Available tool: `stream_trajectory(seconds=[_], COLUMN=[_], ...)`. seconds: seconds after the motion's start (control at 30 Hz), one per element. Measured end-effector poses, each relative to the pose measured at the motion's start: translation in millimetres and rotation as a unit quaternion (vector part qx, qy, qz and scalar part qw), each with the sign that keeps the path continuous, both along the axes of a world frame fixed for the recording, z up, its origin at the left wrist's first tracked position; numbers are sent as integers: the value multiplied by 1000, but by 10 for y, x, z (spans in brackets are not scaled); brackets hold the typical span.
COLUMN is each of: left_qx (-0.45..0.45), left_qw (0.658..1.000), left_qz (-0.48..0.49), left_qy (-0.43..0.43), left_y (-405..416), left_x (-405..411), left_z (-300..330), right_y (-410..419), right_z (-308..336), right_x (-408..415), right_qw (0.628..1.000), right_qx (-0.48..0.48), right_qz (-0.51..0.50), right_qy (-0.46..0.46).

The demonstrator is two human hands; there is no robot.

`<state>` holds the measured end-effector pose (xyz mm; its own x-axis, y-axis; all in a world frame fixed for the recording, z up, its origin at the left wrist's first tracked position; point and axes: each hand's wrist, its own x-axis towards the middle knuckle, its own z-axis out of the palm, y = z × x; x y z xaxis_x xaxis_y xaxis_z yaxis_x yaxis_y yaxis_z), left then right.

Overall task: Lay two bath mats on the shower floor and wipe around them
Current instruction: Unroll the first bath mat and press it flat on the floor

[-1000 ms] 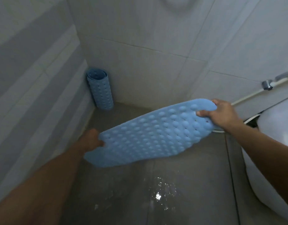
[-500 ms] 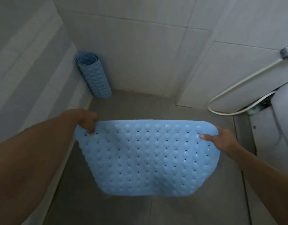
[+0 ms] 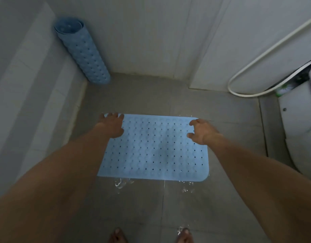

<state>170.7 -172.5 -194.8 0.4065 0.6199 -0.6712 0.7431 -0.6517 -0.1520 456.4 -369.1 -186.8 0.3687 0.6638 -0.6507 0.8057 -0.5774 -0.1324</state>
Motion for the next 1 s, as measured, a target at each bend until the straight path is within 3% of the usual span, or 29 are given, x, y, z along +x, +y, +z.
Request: stream_trajectory(seconds=[0.27,0.43,0.57,0.77,1.0], left_qx=[-59,-21,-1,78,131], left_qw=[995,988,981,961,950], left_qz=[80,132,135,89,68], left_qy=[-18,-82,-135,-248,-277], left_y=[-509,-464,-342,-318,-58], left_x=[-272,-278,-288,-289,196], left_z=[-1551,-2482,-3079,-3583,-3642], right_y=[-126,115,216,90,272], right_z=[-1600,-2528,-3124,-3612,-3679], right_x=[-530,-779,-808,-747,-327], right_qw=[997,997,996,978,966], right_qx=[-19,45,85,170,203], right_qz=[74,56,-17,-64,-84], right_qy=[17,-2,-29,-105,-139])
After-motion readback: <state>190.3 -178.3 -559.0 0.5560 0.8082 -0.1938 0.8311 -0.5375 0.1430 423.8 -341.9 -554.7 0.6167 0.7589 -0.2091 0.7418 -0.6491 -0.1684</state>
